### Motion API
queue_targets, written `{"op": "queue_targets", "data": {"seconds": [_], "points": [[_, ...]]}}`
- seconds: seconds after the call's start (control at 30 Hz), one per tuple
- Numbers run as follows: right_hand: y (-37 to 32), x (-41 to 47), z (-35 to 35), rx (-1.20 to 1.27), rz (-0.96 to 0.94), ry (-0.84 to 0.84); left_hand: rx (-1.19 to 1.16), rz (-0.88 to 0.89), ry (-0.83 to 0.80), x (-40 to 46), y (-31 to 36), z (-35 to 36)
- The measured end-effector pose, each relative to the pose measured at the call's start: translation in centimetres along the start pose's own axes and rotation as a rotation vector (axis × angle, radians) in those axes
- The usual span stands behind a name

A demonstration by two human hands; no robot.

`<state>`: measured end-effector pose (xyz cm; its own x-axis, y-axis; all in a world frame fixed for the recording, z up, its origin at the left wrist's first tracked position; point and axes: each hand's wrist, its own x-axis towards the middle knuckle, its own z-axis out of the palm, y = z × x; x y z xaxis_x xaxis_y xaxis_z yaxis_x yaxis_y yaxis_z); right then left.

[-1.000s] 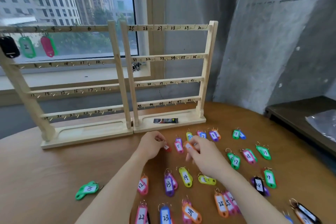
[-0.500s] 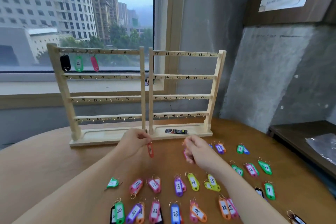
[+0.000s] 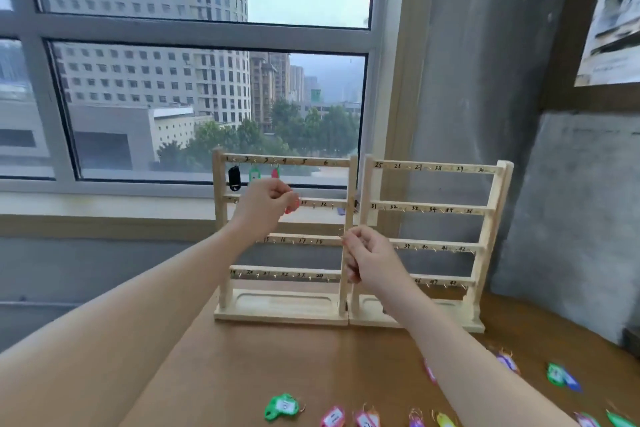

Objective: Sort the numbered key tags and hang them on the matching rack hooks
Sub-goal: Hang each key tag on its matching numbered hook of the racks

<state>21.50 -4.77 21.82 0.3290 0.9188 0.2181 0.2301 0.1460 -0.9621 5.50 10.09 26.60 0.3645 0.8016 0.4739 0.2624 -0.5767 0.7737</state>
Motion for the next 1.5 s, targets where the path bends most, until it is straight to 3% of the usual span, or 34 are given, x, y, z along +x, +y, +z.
{"op": "queue_targets", "data": {"seconds": [0.2,0.6,1.0,1.33,1.5], "points": [[-2.8,3.3,1.9,-0.051,-0.126,-0.013,0.026,0.026,0.045,4.1,2.0,-2.8],[-7.1,9.0,2.3,-0.187,-0.192,0.021,0.225,0.001,0.033,7.6,2.9,-2.9],[-7.1,12.9,5.1,-0.237,-0.259,0.069,0.395,0.010,-0.005,7.5,1.7,-2.6],[-4.1,14.6,6.7,-0.452,-0.239,0.123,0.575,-0.009,0.020,6.2,-0.1,-3.6],[-2.5,14.0,6.9,-0.388,-0.283,0.127,0.600,-0.013,-0.043,4.8,-1.1,-2.9]]}}
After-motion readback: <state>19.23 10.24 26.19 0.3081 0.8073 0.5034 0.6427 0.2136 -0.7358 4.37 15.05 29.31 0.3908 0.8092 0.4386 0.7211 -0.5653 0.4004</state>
